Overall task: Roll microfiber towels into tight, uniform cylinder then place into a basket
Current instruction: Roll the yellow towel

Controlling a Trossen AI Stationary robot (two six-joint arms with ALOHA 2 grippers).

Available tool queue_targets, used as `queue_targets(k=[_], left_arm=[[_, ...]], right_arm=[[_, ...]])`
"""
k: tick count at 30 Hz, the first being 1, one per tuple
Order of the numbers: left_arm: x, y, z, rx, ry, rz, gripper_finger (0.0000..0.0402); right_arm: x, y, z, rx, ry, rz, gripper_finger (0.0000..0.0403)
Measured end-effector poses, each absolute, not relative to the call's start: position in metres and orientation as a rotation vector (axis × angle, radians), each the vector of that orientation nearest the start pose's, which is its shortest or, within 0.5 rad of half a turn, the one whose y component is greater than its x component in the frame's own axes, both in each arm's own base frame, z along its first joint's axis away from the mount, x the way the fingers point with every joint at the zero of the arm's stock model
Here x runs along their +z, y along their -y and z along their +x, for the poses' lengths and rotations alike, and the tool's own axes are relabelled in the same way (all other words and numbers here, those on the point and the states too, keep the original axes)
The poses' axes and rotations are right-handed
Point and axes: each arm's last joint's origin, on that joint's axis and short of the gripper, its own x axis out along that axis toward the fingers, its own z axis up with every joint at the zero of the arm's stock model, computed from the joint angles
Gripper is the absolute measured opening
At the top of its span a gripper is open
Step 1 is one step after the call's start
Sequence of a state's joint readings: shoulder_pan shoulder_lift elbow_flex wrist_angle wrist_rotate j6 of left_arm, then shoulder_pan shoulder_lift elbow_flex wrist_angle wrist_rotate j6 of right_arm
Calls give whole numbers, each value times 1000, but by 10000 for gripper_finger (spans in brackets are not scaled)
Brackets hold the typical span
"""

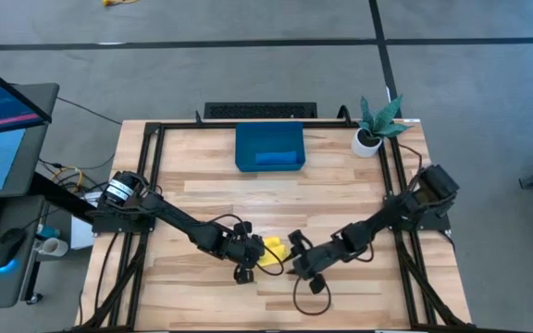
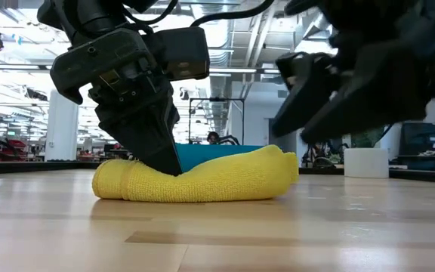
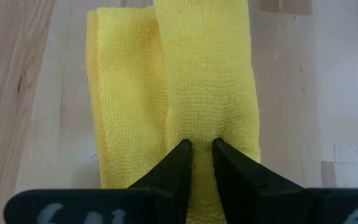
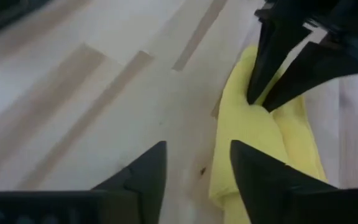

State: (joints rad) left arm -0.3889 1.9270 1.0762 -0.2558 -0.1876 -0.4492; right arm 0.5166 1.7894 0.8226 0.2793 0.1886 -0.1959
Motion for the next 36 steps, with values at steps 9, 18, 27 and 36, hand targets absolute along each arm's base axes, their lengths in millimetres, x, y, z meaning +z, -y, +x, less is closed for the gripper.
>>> queue_targets(k=[9, 18, 27, 36], left_arm=[[120, 132, 337, 62, -1071, -91, 63], [120, 132, 337, 64, -1071, -94, 63], [120, 131, 337, 68, -1070, -85, 63], [130, 137, 337, 44, -1051, -27, 63]], right_arm=[[120, -164, 320, 388, -637, -523, 254], [115, -150, 324, 328, -696, -491, 255], [109, -129, 329, 224, -785, -363, 251], [94, -115, 335, 177, -856, -183, 153]])
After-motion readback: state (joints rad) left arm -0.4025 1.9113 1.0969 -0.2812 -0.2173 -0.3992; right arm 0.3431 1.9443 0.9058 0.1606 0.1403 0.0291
